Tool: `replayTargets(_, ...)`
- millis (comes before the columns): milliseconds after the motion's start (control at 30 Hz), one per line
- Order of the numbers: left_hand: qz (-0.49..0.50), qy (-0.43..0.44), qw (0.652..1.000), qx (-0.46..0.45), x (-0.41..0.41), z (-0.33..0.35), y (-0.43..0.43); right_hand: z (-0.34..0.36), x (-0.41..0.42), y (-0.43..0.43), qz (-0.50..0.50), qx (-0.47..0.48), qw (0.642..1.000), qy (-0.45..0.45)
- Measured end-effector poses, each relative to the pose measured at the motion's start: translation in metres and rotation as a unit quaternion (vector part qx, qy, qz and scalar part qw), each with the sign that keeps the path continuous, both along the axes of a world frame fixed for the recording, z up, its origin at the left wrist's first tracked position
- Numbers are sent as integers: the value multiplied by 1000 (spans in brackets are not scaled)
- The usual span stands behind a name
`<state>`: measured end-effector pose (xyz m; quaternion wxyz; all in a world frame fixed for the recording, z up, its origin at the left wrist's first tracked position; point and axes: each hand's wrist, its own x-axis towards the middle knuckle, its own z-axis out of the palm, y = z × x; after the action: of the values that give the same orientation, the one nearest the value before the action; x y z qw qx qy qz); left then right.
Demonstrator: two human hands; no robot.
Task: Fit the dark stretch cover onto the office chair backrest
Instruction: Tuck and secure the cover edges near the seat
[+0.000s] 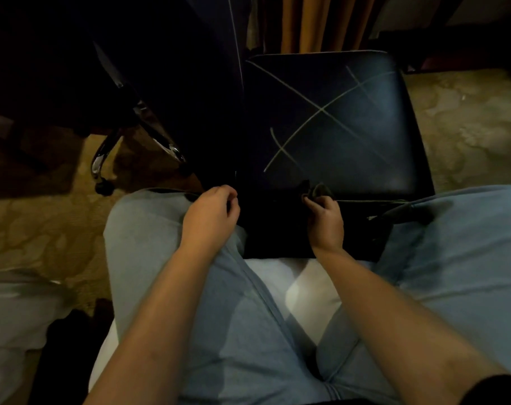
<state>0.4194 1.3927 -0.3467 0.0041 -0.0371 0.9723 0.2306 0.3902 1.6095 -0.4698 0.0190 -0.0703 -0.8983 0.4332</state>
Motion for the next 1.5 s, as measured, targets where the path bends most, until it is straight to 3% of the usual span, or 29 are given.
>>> replayTargets(167, 2, -11, 1000, 3, -1, -1, -1, 6, -8, -34, 185, 143, 972, 3)
replayTargets(333, -7, -11, 1000, 3, -2, -4, -4, 14, -11, -44, 259, 245, 934, -28)
replayTargets(433, -4, -8, 1000, 12, -2, -5, -5, 6, -7, -24, 220, 203, 954, -12)
replayTargets(533, -4, -2, 1000, 14, -2, -5, -4, 2, -5, -8, 86, 125, 988, 22)
replayTargets(667, -6, 3, 1000, 11, -2, -5, -2, 2, -3, -3, -40, 61, 997, 14)
replayTargets(900, -37, -1, 999, -16, -3, -7, 10, 13, -3, -25, 172, 96, 980, -41)
replayTargets(1000, -50, 1, 998, -29, -5, -9, 15, 15, -4, -16, 136, 96, 986, -11)
replayTargets(1233, -75, -3, 996, -41, -7, -15, 27, 45, -15, 17, -58, 45, 997, 27)
replayTargets(1500, -138, -48, 988, -43, -5, -17, 47, 94, -15, 31, 28, -31, 998, 57)
